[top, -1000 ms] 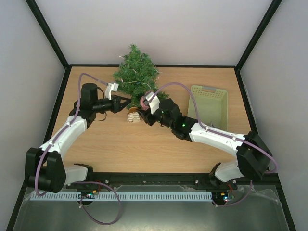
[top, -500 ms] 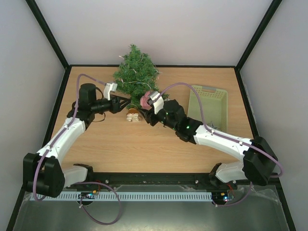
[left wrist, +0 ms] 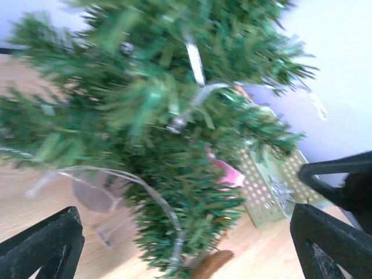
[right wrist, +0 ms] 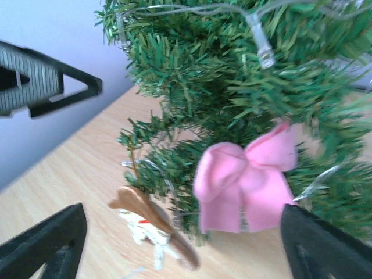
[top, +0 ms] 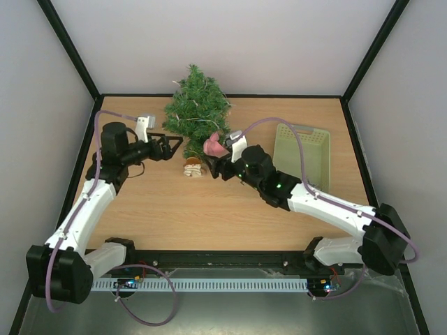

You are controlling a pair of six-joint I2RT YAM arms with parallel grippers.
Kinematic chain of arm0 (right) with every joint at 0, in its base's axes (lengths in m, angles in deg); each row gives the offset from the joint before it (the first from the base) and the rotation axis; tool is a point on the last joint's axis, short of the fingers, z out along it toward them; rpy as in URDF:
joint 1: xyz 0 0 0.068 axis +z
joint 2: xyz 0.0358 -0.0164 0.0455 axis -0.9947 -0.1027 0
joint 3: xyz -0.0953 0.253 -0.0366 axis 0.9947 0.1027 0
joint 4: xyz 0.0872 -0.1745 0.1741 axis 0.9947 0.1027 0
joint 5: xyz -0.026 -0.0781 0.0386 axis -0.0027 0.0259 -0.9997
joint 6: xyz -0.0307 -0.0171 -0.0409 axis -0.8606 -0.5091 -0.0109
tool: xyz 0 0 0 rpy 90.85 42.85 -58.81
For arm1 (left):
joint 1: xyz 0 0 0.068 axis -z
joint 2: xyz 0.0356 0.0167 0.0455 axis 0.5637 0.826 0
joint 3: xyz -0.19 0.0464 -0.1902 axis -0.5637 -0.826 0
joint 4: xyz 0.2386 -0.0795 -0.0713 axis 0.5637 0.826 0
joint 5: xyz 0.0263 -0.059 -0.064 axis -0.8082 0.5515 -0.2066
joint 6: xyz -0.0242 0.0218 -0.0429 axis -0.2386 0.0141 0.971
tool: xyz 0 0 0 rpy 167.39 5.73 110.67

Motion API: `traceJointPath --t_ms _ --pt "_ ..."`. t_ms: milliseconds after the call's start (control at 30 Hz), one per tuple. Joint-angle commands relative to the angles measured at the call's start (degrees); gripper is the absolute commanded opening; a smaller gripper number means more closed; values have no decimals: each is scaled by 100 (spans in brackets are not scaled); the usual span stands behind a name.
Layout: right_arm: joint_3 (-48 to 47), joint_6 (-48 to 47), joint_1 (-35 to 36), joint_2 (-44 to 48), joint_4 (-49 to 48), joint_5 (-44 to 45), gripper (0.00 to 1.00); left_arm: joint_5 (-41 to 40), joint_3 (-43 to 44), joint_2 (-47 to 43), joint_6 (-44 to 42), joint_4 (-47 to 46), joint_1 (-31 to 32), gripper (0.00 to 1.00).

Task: Decorate the small christmas tree
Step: Hang the decoration item on the Christmas tree.

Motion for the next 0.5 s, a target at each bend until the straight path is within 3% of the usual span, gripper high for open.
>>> traceJointPath --t_ms 0,267,400,467 --pt "164 639 -30 362 610 612 100 -457 85 -79 205 33 -397 99" --pt "476 1001 -35 514 1033 1137 98 -251 -3 446 850 -746 -1413 100" --pt "568 973 -32 520 1111 1080 98 83 157 1183 1112 -1253 -1843 99" --pt "645 967 -32 612 1075 1010 98 68 352 1650 1111 -1317 -1882 94"
